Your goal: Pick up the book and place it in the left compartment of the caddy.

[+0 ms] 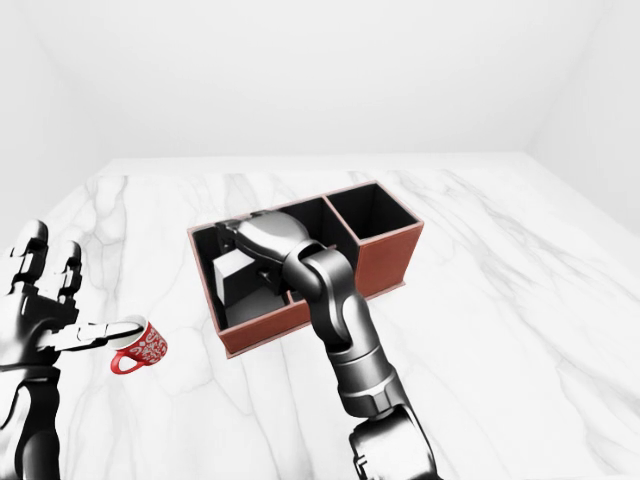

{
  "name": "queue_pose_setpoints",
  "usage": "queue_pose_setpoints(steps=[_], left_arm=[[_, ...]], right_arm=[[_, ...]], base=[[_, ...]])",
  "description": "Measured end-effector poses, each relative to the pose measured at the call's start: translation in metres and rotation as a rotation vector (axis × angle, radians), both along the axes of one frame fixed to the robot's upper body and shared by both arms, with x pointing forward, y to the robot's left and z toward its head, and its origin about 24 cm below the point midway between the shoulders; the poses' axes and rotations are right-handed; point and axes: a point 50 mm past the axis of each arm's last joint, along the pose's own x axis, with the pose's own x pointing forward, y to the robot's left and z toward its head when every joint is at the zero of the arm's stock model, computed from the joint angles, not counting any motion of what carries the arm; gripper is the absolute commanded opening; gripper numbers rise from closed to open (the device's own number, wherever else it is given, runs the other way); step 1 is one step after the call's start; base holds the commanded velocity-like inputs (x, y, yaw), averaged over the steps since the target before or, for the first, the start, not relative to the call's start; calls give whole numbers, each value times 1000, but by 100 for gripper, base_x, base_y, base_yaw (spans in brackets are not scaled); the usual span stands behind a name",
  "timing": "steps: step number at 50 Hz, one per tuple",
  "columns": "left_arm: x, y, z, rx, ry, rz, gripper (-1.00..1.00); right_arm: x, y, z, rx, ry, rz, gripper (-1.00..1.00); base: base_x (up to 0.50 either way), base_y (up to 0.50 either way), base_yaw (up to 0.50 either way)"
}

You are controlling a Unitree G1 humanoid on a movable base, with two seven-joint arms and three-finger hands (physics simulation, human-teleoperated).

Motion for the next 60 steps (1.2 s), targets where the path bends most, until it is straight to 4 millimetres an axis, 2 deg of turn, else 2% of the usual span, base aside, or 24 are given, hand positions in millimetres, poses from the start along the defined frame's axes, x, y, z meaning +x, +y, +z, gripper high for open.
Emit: queue_pose_setpoints(steps=[34,60], left_arm=[[-4,4,-9,-21,30,7,100],[-10,8,-16,-40,48,17,100]], right_arm=[[20,8,-29,-98,138,-20,-100],[31,23,-35,-154,195,-1,-100]], base=[[0,0,0],[0,0,0]])
